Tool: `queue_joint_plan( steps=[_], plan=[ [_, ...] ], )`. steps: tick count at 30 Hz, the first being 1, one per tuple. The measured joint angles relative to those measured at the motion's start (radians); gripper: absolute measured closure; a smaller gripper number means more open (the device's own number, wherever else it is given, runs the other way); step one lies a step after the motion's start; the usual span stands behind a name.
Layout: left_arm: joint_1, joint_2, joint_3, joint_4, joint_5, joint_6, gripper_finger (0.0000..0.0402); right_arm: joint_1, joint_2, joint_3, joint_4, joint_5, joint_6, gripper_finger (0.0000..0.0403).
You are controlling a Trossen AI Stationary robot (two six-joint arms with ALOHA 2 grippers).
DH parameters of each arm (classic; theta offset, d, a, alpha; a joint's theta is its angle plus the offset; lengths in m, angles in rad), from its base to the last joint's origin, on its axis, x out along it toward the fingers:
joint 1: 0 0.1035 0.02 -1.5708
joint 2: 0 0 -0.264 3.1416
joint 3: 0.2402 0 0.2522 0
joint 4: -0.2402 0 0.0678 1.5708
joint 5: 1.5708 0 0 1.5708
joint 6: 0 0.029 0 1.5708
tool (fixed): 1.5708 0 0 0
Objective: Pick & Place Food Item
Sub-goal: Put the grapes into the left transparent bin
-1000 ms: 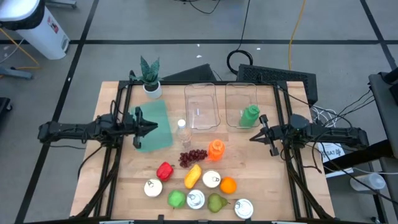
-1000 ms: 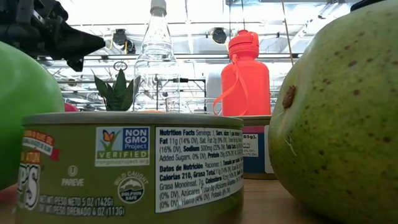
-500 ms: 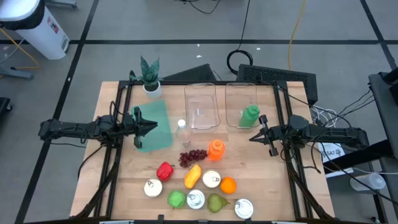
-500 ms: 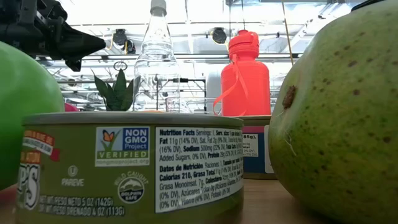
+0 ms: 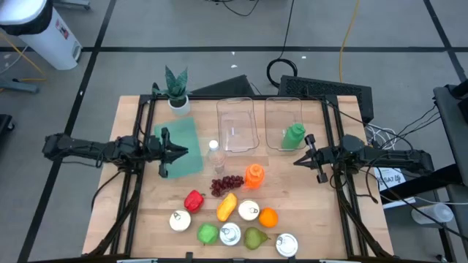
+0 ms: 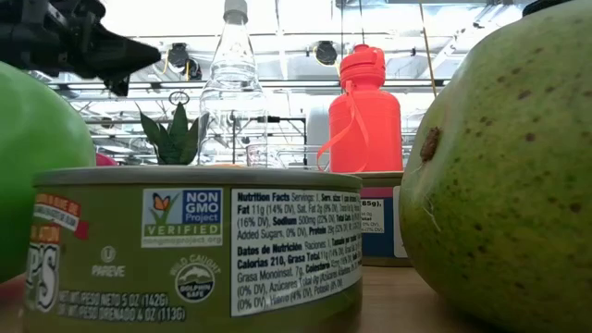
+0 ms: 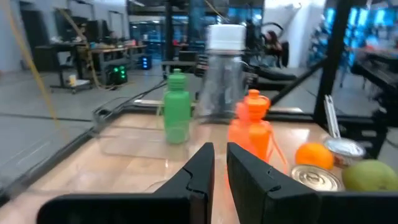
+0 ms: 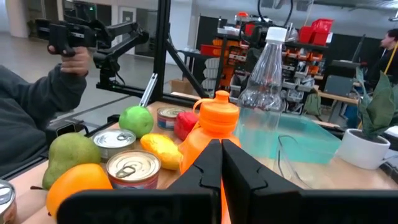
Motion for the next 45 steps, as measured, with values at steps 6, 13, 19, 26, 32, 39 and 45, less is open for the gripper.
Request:
queue_joint_plan(
  steps=[6, 13, 19, 26, 32, 39, 45],
  plan=[
    [-0.184, 0.265, 0.142, 0.042, -0.068, 0.097, 0.0352, 0.000, 0.000, 0.000, -0.001, 0.000, -0.006, 0.0403],
    [-0.387, 0.635, 0.399, -0.002, -0.212, 0.225, 0.0352, 0.000, 0.000, 0.000, -0.001, 0.000, 0.012, 0.0403],
    [-0.506, 0.904, 0.581, -0.070, -0.569, 0.070, 0.0352, 0.000, 0.000, 0.000, -0.004, 0.000, 0.025, 0.0403],
    [-0.539, 1.095, 0.735, -0.252, -0.693, -0.166, 0.0308, 0.000, 0.001, 0.000, -0.014, -0.001, 0.048, 0.0403],
    [-0.535, 1.179, 0.799, -0.380, -0.635, -0.416, 0.0217, 0.000, 0.001, 0.000, -0.018, -0.001, 0.051, 0.0403],
    [-0.493, 1.225, 0.801, -0.516, -0.600, -0.711, 0.0136, 0.000, 0.001, 0.000, -0.011, -0.001, 0.022, 0.0403],
    [-0.429, 1.289, 0.801, -0.540, -0.495, -0.760, 0.0113, 0.000, 0.001, 0.000, -0.008, -0.001, -0.002, 0.0403]
  ],
)
